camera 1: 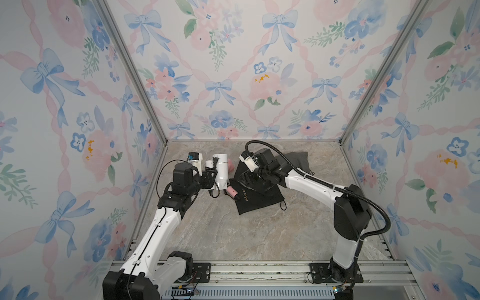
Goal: Pack away hair dryers
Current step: Adjust the drawstring bag at the center of the board, then open the drawstring bag at the center of the board.
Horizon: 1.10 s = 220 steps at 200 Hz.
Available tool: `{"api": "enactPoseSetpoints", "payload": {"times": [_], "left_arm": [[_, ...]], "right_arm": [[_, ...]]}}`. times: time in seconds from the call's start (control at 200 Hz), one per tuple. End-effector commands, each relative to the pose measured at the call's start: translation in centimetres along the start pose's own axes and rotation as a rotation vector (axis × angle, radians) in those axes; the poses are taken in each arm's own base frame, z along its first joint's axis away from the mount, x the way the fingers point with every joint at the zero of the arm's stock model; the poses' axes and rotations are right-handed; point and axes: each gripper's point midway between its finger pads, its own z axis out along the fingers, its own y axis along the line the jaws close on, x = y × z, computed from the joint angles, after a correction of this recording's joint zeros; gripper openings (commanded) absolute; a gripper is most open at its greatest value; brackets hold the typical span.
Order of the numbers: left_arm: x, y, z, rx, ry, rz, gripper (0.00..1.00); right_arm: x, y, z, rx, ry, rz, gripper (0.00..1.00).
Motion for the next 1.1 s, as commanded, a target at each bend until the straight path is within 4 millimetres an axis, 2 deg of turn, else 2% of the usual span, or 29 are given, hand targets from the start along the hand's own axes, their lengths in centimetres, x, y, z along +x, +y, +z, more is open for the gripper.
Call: {"api": "enactPoseSetpoints", "payload": {"times": [0.0,0.095,0.185,0.375,0.545,0.745,0.885,1.095], "left_arm": [[-1.5,-0.7,-0.3,0.034,-0.055,0.000,0.03],[-1.2,-0.7,-0.2,0.041,-0.046,-0.002,0.03],[-0.7,-0.9,-0.2,0.054,-0.035,-0.006,0.03],[0.5,-1.0,0.1,0.071,-0.005,-0.016,0.03],[0.9,-0.8,0.4,0.067,0.008,-0.018,0.03],[1.2,-0.5,0.7,0.059,0.018,-0.020,0.03],[1.3,-0.5,0.9,0.061,0.024,-0.019,0.03],[1.3,-0.5,1.1,0.059,0.029,-0.022,0.03]], "right_arm": [[2.5,-1.3,-1.1,0.028,0.042,0.013,0.79],[4.6,-3.4,-2.1,0.088,0.077,-0.009,0.79],[6.5,-4.9,-2.0,0.158,0.128,-0.053,0.76],[7.5,-6.8,-0.2,0.235,0.172,-0.150,0.72],[7.9,-7.5,2.3,0.253,0.225,-0.216,0.69],[8.8,-7.4,4.5,0.236,0.268,-0.249,0.68],[9.5,-7.5,5.5,0.246,0.304,-0.273,0.67],[10.3,-6.8,5.8,0.232,0.322,-0.295,0.66]]}}
